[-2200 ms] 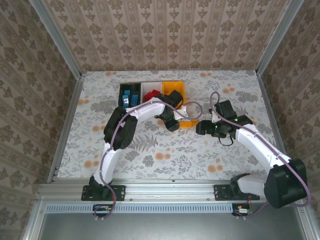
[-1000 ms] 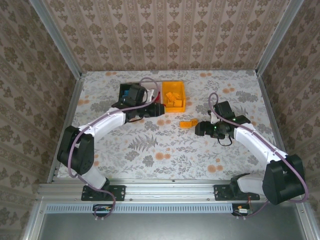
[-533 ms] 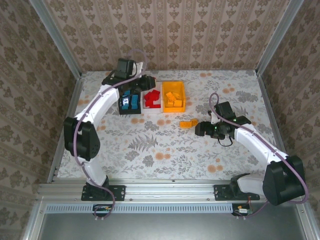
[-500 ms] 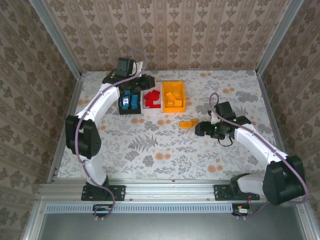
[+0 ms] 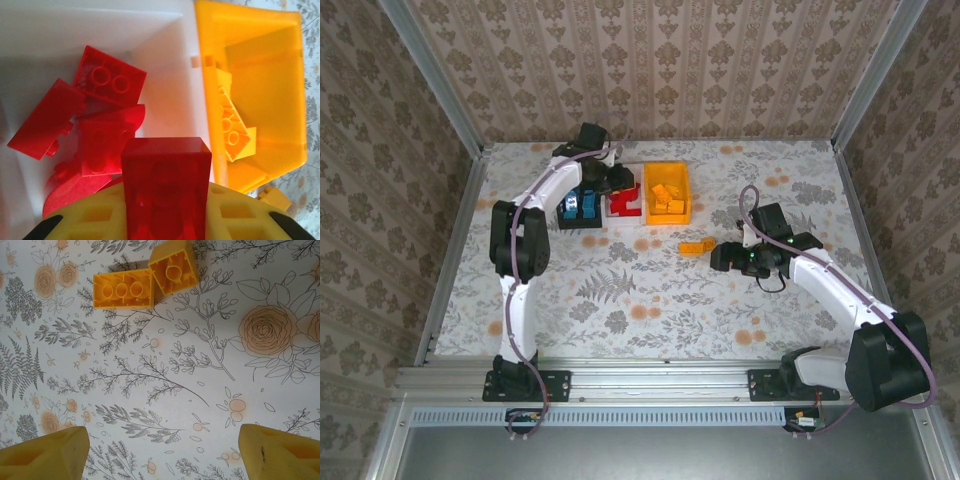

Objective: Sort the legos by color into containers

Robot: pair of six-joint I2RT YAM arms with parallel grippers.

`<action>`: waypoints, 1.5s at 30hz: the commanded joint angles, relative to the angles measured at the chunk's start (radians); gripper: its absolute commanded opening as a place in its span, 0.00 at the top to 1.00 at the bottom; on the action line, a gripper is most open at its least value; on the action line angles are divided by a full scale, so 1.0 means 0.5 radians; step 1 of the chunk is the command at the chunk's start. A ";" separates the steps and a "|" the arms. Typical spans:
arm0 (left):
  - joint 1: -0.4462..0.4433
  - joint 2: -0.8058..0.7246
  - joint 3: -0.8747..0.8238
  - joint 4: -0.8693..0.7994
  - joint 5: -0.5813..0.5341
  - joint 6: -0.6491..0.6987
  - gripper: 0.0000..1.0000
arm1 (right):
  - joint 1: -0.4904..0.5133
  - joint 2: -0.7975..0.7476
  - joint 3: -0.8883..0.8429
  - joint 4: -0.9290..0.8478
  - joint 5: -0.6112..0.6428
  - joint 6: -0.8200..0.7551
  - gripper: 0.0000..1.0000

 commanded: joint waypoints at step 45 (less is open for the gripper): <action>-0.300 -1.334 -1.235 0.742 -0.020 0.238 0.00 | -0.036 0.056 0.015 -0.058 -0.091 0.006 0.20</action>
